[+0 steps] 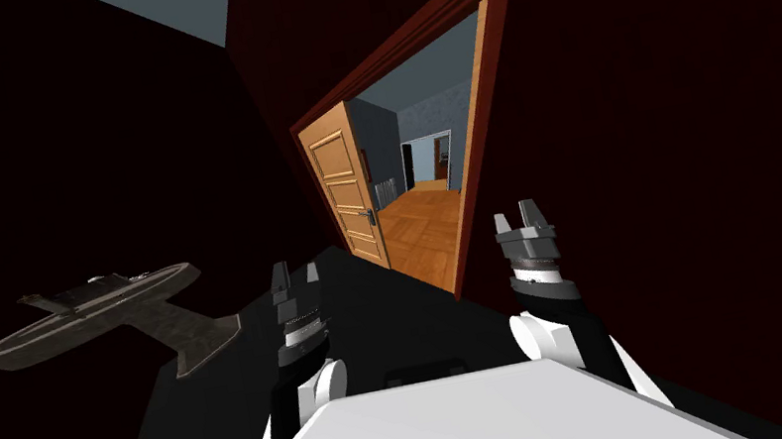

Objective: Push the door open

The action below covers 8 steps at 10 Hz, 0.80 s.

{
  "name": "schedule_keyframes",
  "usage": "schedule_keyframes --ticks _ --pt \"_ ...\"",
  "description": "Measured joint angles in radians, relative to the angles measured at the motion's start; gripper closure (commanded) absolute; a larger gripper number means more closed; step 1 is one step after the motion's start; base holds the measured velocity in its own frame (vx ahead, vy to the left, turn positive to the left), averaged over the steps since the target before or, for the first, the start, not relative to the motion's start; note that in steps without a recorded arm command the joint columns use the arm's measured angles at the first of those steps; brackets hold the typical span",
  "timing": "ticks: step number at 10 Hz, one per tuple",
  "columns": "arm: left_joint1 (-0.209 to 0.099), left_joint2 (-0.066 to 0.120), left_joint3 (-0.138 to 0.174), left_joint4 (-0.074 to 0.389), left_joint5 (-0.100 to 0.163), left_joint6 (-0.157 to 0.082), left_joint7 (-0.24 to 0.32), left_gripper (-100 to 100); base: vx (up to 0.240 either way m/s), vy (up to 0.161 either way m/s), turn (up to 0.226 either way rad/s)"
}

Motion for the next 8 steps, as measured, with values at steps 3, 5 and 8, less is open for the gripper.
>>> schedule_keyframes --ticks 3,5,8 --pt "-0.037 0.017 -0.006 0.055 0.001 0.004 0.007 -100 0.121 0.063 -0.038" --pt "-0.058 0.028 -0.018 0.097 0.000 0.000 0.011 -100 0.132 0.103 -0.053" --pt "-0.104 0.044 -0.020 0.160 0.003 0.006 0.021 -100 0.083 0.068 -0.028"
